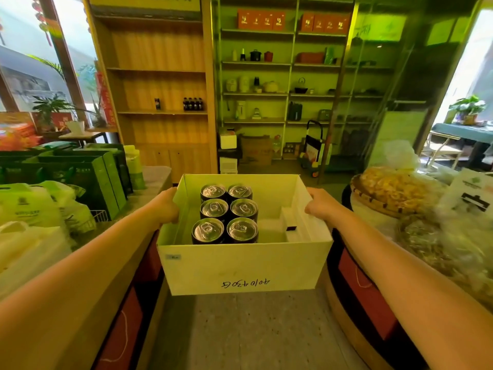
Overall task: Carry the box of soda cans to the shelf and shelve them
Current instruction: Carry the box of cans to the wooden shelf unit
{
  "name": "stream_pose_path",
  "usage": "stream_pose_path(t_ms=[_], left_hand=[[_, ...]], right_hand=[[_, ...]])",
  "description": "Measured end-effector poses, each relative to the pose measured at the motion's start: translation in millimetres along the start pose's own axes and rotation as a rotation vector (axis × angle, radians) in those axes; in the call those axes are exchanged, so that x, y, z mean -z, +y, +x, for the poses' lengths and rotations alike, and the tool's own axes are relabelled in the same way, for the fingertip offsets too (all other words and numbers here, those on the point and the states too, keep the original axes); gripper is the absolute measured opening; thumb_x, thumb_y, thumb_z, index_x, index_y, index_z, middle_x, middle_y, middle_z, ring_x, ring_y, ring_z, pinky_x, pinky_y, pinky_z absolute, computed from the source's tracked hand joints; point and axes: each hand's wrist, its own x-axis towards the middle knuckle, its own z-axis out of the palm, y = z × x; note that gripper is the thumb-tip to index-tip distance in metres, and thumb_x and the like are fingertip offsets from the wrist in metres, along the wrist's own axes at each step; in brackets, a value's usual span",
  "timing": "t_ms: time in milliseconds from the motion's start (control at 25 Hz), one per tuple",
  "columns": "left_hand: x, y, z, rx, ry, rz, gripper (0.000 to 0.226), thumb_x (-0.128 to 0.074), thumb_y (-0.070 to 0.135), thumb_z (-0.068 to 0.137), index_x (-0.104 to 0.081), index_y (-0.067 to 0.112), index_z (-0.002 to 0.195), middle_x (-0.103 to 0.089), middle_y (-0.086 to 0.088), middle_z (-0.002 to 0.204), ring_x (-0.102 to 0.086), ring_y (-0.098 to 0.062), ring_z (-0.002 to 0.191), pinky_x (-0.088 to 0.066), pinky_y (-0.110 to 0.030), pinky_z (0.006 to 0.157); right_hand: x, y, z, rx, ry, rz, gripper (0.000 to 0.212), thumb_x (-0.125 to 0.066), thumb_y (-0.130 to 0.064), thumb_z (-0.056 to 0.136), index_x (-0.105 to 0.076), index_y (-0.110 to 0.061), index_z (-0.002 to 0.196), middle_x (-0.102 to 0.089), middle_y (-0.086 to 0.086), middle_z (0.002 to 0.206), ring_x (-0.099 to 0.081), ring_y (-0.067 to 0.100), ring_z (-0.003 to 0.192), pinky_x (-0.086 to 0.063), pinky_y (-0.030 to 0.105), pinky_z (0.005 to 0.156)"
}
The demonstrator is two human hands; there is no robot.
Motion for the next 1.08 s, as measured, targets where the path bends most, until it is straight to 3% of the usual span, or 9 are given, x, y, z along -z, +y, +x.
stream_pose_path(t_ms=[80, 200, 400, 480, 520, 640, 800, 960, 1080], left_hand=[[-10.2, -0.8, 36.7, 0.002, 0.02, -0.013, 0.069, -0.047, -0.021, 0.078, -0.033, 0.006, 0.139, -0.049, -0.026, 0.13, -0.05, -0.035, 0.103, -0.044, -0.039, 0.071], [-24.5, 6.6, 95.8, 0.006, 0.048, -0.038, 0.067, -0.046, -0.021, 0.078, -0.034, 0.005, 0.138, -0.049, -0.026, 0.13, -0.048, -0.034, 0.1, -0.042, -0.037, 0.07], [-34.9, 33.7, 215.3, 0.048, 0.104, -0.05, 0.071, -0.046, -0.022, 0.078, -0.029, 0.008, 0.141, -0.047, -0.025, 0.133, -0.049, -0.037, 0.108, -0.042, -0.03, 0.062], [-34.1, 39.7, 264.1, 0.057, 0.118, -0.036, 0.071, -0.047, -0.021, 0.078, -0.029, 0.006, 0.141, -0.046, -0.026, 0.134, -0.048, -0.039, 0.115, -0.045, -0.034, 0.068], [-33.1, 41.3, 285.9, 0.061, 0.119, -0.027, 0.07, -0.047, -0.02, 0.079, -0.029, 0.006, 0.141, -0.046, -0.026, 0.133, -0.051, -0.038, 0.112, -0.047, -0.033, 0.071], [-26.4, 41.4, 367.5, 0.072, 0.112, -0.029, 0.067, -0.047, -0.017, 0.081, -0.029, 0.006, 0.141, -0.053, -0.023, 0.12, -0.053, -0.026, 0.083, -0.047, -0.026, 0.057], [-14.3, 36.0, 480.3, 0.066, 0.088, -0.048, 0.066, -0.047, -0.015, 0.081, -0.029, 0.006, 0.141, -0.048, -0.025, 0.13, -0.051, -0.038, 0.109, -0.044, -0.037, 0.079], [8.1, 34.0, 612.2, 0.048, 0.084, -0.022, 0.07, -0.047, -0.015, 0.081, -0.025, 0.01, 0.143, -0.043, -0.023, 0.137, -0.047, -0.039, 0.121, -0.045, -0.035, 0.074], [28.4, 38.4, 705.3, 0.044, 0.083, -0.007, 0.07, -0.046, -0.014, 0.082, -0.023, 0.011, 0.144, -0.041, -0.022, 0.14, -0.049, -0.036, 0.114, -0.046, -0.03, 0.073]], right_hand=[[-5.2, 6.3, 37.4, 0.003, -0.011, 0.02, 0.048, -0.043, 0.01, 0.084, -0.046, -0.007, 0.129, -0.053, 0.019, 0.128, -0.049, 0.034, 0.116, -0.041, 0.041, 0.091], [-6.2, 10.7, 104.7, 0.02, -0.031, 0.032, 0.048, -0.042, 0.011, 0.083, -0.048, -0.007, 0.126, -0.055, 0.019, 0.126, -0.051, 0.035, 0.113, -0.043, 0.043, 0.091], [7.8, 2.0, 240.0, 0.064, -0.052, 0.032, 0.048, -0.041, 0.009, 0.086, -0.046, -0.009, 0.129, -0.054, 0.018, 0.127, -0.051, 0.035, 0.115, -0.043, 0.044, 0.093], [8.9, -4.4, 291.3, 0.089, -0.062, 0.021, 0.045, -0.041, 0.008, 0.086, -0.047, -0.008, 0.128, -0.054, 0.019, 0.127, -0.05, 0.035, 0.115, -0.042, 0.045, 0.094], [7.6, -7.4, 312.9, 0.094, -0.069, 0.018, 0.044, -0.041, 0.007, 0.087, -0.047, -0.008, 0.128, -0.054, 0.019, 0.127, -0.05, 0.035, 0.115, -0.042, 0.045, 0.094], [-3.9, -17.7, 396.0, 0.098, -0.078, 0.006, 0.043, -0.042, 0.007, 0.086, -0.047, -0.006, 0.127, -0.054, 0.02, 0.126, -0.051, 0.035, 0.114, -0.043, 0.044, 0.091], [-29.4, -35.5, 506.7, 0.092, -0.091, -0.001, 0.04, -0.043, 0.007, 0.086, -0.049, -0.003, 0.124, -0.055, 0.021, 0.124, -0.051, 0.037, 0.114, -0.043, 0.046, 0.094], [-55.4, -63.7, 633.0, 0.085, -0.06, 0.002, 0.045, -0.041, 0.012, 0.083, -0.049, -0.004, 0.125, -0.055, 0.022, 0.124, -0.052, 0.039, 0.112, -0.043, 0.049, 0.094], [-70.8, -86.5, 718.5, 0.087, -0.024, 0.019, 0.047, -0.041, 0.011, 0.084, -0.048, -0.006, 0.127, -0.055, 0.02, 0.125, -0.052, 0.037, 0.111, -0.044, 0.047, 0.092]])
